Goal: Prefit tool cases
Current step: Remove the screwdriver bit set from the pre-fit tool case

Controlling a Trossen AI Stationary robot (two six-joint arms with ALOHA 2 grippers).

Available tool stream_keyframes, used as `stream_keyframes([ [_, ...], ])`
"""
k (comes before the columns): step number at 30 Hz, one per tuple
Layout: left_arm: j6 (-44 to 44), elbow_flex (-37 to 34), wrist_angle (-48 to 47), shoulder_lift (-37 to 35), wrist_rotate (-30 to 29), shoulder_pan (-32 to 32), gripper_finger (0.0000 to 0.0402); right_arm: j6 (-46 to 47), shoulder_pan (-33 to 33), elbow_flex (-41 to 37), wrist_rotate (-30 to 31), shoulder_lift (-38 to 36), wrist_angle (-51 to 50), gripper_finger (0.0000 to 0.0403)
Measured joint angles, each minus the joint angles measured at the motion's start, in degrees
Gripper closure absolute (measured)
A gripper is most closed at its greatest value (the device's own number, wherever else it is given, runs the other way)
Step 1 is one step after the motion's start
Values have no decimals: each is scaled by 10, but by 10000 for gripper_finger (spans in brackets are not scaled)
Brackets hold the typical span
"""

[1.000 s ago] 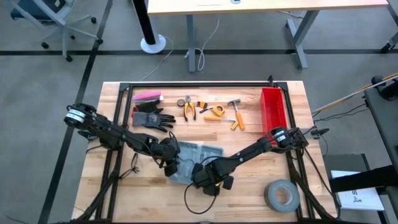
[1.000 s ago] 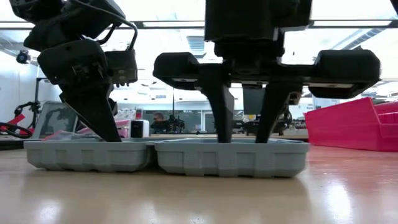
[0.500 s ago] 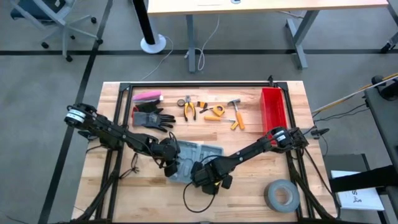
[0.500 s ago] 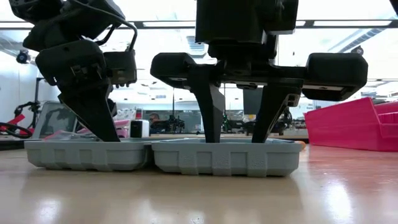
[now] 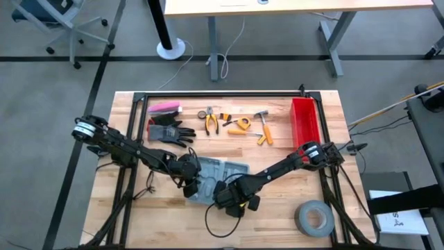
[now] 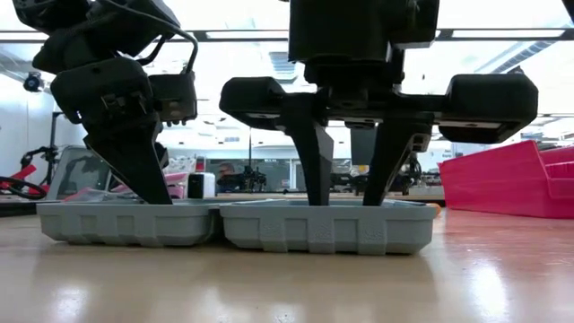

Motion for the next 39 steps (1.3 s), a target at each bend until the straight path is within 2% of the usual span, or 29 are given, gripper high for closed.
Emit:
stream_keyframes([
  [5,0,0,0,0,-1,0,237,0,0,0,0,-1,0,304],
  [12,3,0,0,0,-3,0,237,-6,0,0,0,-1,4,276],
  [14,3,0,0,0,-3,0,237,-6,0,0,0,-1,3,281],
  [19,4,0,0,0,-2,0,237,-6,0,0,0,-1,3,324],
  [39,4,0,0,-1,4,0,237,14,0,36,25,-30,-25,322],
])
